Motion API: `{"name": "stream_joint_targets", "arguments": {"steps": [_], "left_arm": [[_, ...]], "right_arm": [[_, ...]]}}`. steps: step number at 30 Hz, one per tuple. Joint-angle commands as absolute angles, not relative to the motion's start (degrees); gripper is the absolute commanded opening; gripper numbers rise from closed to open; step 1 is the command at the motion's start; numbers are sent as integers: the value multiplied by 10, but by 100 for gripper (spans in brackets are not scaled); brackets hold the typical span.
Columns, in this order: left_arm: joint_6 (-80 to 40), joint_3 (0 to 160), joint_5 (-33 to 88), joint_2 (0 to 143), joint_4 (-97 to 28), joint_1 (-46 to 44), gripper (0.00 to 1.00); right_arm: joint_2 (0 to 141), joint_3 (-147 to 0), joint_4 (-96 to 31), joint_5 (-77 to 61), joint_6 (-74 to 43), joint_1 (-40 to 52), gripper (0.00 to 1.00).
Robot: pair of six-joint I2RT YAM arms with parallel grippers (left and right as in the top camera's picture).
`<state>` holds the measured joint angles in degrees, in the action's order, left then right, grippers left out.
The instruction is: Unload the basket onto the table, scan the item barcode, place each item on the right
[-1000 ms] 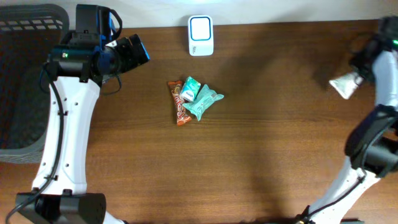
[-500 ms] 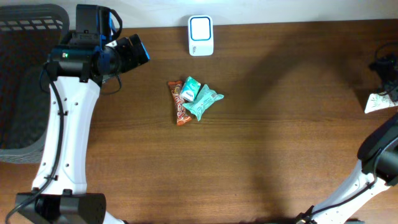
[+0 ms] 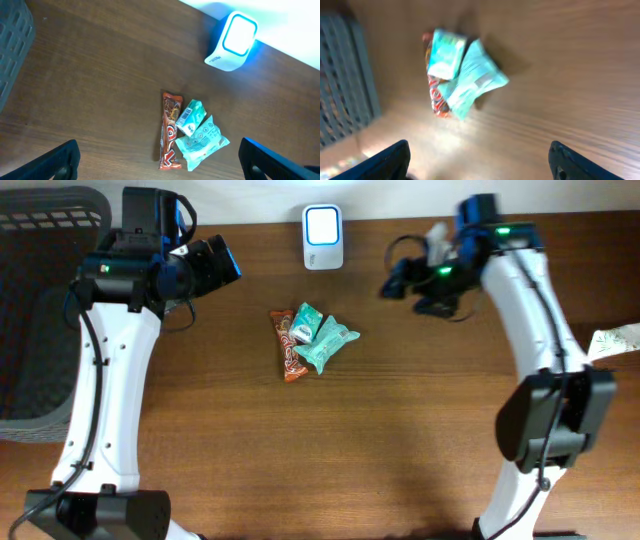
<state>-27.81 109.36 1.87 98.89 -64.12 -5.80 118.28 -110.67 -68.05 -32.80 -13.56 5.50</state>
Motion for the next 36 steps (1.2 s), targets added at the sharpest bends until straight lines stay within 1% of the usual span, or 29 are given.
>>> {"name": "stream_joint_targets", "arguments": {"steps": [1,3,4,7,13,16,19,25,28,29,31,33,35,36], "left_arm": [[-267,1096,17,985,-642,-56,99],[-267,1097,17,985,-642,-56,99],[-267,1097,17,985,-642,-56,99],[-267,1096,17,985,-642,-56,99],[-267,1096,17,985,-642,-56,99],[-267,1097,17,985,-642,-56,99],[-267,1096,17,985,-642,-56,99],[-267,1096,17,985,-642,-56,99],[-267,1097,17,985,-642,-56,99],[-267,1096,17,985,-642,-56,99],[-267,1096,17,985,-642,-56,99],[-267,1096,17,985,-642,-56,99],[-267,1097,17,985,-642,-56,99],[-267,1096,17,985,-642,-56,99]], "right_arm": [[1199,-1088,-680,-308,-140,124,87],[1204,-1066,-666,-308,-161,156,88],[1205,-1031,-626,-308,-203,169,88],[1205,-947,-524,-309,-303,176,81],[1205,-801,-316,-315,-383,177,73],[1205,-772,-225,-340,-391,177,73],[1205,-770,-181,-358,-400,177,73],[1206,-770,-147,-358,-413,177,72],[1227,-770,-132,-352,-434,180,66],[1236,-770,-130,-349,-434,181,63],[1256,-770,-131,-349,-434,181,54],[1258,-771,-134,-349,-420,181,29],[1250,-776,-136,-349,-395,179,13],[1243,-783,-146,-341,-378,177,4]]}}
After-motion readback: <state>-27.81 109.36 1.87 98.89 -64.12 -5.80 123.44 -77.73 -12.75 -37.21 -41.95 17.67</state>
